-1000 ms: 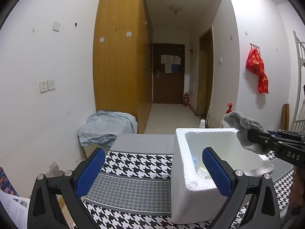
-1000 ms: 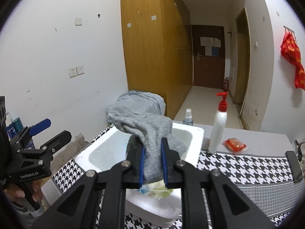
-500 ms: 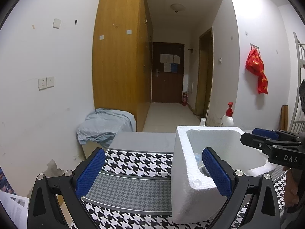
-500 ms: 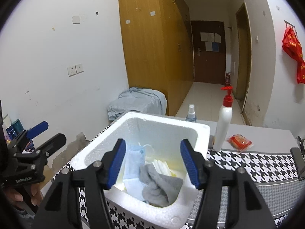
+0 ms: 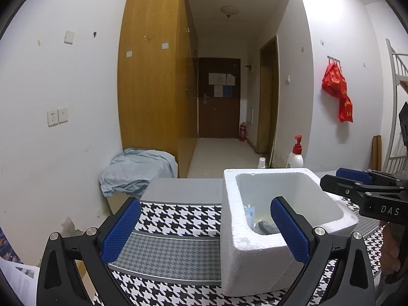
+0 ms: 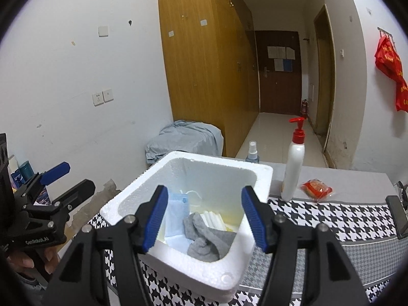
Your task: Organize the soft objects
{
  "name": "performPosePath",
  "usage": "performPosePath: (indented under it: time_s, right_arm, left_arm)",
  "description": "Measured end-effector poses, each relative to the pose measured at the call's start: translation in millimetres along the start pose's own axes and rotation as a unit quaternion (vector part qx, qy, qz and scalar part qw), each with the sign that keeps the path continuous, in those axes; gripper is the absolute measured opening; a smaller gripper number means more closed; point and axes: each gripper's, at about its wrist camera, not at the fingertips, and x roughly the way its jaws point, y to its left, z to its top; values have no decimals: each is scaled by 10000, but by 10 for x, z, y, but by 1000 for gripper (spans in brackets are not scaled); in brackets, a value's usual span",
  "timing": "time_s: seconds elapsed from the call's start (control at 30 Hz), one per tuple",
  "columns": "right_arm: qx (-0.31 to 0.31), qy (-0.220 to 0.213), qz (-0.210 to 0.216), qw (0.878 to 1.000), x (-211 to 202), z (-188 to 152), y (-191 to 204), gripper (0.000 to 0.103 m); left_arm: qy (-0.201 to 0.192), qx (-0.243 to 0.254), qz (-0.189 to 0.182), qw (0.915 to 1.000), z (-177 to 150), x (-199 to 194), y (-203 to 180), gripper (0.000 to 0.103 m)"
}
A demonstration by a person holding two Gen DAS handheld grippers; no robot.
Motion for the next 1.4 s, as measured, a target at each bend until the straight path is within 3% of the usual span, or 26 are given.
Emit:
performPosePath:
  time_s: [0.03, 0.1, 0.2, 0.67, 1.4]
  right_arm:
    - [10, -17, -13, 10000, -14, -4, -10, 71]
    - [-25, -103, -20, 9999, -55, -19, -19, 88]
    - [-50, -353, -151, 9993, -135, -44, -23, 100]
    - [-48, -496, -312, 9983, -370, -76, -151, 103]
    - [177, -735, -810, 9938, -913, -248, -627, 103]
  left_arm:
    - [6, 2, 10, 10000, 4, -8, -12, 102]
    - [2, -5, 4, 10000, 9, -11, -20, 102]
    - [19, -13, 10, 10000, 18, -19, -56, 102]
    - [-51, 87, -118, 9999, 65, -85, -297, 102]
    - [-49, 238, -791, 9966, 143, -127, -930, 102]
